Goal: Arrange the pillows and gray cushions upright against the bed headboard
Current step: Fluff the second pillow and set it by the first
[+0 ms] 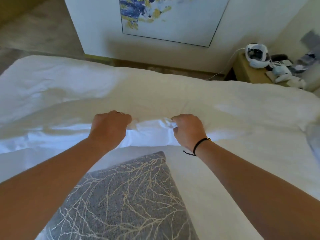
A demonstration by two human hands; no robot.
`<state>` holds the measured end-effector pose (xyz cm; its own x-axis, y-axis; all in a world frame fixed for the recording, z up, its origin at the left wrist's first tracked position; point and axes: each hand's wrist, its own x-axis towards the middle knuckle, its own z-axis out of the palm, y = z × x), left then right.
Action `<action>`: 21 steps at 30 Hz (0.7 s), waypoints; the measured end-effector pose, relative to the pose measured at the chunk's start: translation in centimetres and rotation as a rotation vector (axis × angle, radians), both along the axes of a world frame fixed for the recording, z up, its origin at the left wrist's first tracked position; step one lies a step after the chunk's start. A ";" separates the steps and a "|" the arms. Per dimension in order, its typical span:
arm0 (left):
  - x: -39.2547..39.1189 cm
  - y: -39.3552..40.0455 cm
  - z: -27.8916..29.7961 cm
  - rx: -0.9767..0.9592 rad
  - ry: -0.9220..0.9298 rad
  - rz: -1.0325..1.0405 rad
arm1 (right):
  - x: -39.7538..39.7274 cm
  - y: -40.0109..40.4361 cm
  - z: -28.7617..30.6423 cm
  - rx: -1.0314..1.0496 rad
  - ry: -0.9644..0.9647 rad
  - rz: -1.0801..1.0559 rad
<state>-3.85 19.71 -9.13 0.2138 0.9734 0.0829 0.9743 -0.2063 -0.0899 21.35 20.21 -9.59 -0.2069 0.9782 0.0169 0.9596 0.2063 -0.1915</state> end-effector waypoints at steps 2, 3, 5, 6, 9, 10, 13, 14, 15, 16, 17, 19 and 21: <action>3.0 -1.8 2.3 0.016 0.017 -0.067 | 3.7 -3.8 2.4 0.039 -0.012 0.000; 4.5 -2.8 3.4 0.020 0.001 -0.112 | 5.5 -5.8 3.5 0.051 -0.009 -0.019; 8.2 -5.1 5.4 0.011 -0.064 -0.213 | 9.2 -10.3 5.6 0.072 0.017 -0.081; 10.3 -6.2 6.5 0.001 -0.082 -0.262 | 11.2 -12.6 6.5 0.083 0.044 -0.122; 16.8 -8.8 9.4 -0.017 -0.090 -0.414 | 17.0 -19.1 9.1 0.110 0.117 -0.238; 19.0 -9.7 10.3 -0.032 -0.100 -0.456 | 18.8 -21.1 9.8 0.106 0.116 -0.271; 25.4 -12.5 12.8 -0.053 -0.059 -0.573 | 24.0 -26.7 11.6 0.103 0.118 -0.358; 27.4 -13.4 13.4 -0.055 -0.016 -0.603 | 25.6 -28.5 12.0 0.113 0.133 -0.379; 29.4 -14.4 13.8 -0.055 0.025 -0.632 | 27.2 -30.2 12.2 0.119 0.152 -0.401; 31.2 -15.3 13.8 -0.061 0.051 -0.660 | 28.7 -31.8 12.2 0.116 0.172 -0.428; 32.9 -16.3 13.5 -0.077 0.054 -0.684 | 30.0 -33.3 11.8 0.102 0.185 -0.461; 36.0 -18.2 11.8 -0.126 0.056 -0.712 | 32.2 -35.9 10.3 0.030 0.194 -0.537; 38.7 -20.4 9.2 -0.203 0.135 -0.729 | 33.6 -38.2 7.8 -0.088 0.182 -0.599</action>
<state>34.85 -0.64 0.06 0.8031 0.5754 -0.1550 0.5686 -0.8177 -0.0898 54.93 -18.00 -1.76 0.3759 0.9227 -0.0859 0.8541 -0.3809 -0.3542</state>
